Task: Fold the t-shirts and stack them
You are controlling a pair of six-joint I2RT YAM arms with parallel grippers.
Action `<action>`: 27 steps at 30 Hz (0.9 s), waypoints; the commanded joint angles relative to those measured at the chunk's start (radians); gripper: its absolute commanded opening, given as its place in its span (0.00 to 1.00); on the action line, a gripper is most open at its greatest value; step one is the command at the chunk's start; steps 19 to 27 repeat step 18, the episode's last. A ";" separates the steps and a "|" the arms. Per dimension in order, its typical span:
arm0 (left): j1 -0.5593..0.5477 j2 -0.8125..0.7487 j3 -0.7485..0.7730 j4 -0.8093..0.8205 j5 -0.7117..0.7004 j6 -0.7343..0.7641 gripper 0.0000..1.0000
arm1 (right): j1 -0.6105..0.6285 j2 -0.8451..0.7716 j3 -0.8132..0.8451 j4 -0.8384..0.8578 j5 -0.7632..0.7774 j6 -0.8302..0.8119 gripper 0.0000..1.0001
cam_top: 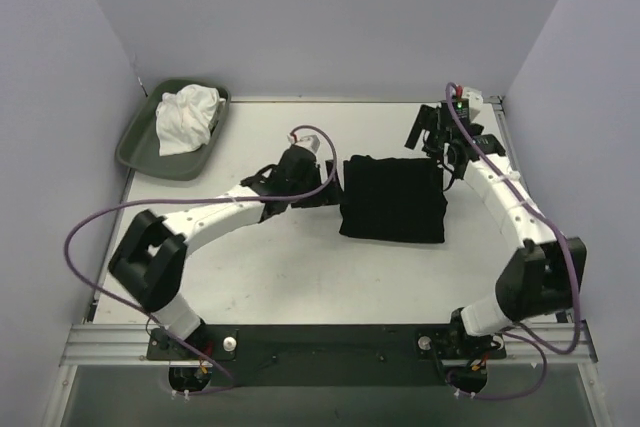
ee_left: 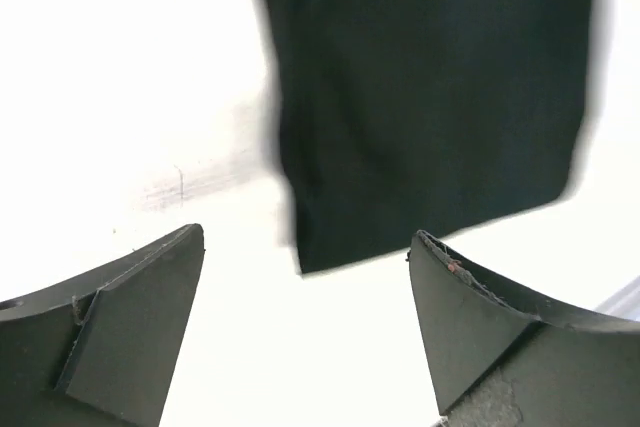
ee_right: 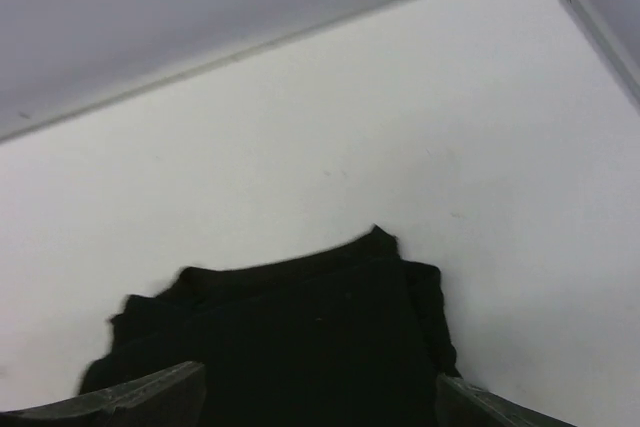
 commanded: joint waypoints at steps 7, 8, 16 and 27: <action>0.003 -0.597 -0.002 -0.162 -0.166 0.238 0.94 | 0.287 -0.427 -0.009 -0.111 0.211 0.008 1.00; 0.003 -0.634 -0.055 -0.123 -0.164 0.266 0.94 | 0.314 -0.456 -0.029 -0.112 0.255 0.008 1.00; 0.003 -0.802 -0.137 -0.166 -0.140 0.321 0.95 | 0.509 -0.613 -0.128 -0.192 0.341 0.017 1.00; 0.000 -0.800 -0.138 -0.196 -0.127 0.315 0.94 | 0.552 -0.601 -0.117 -0.219 0.425 0.020 1.00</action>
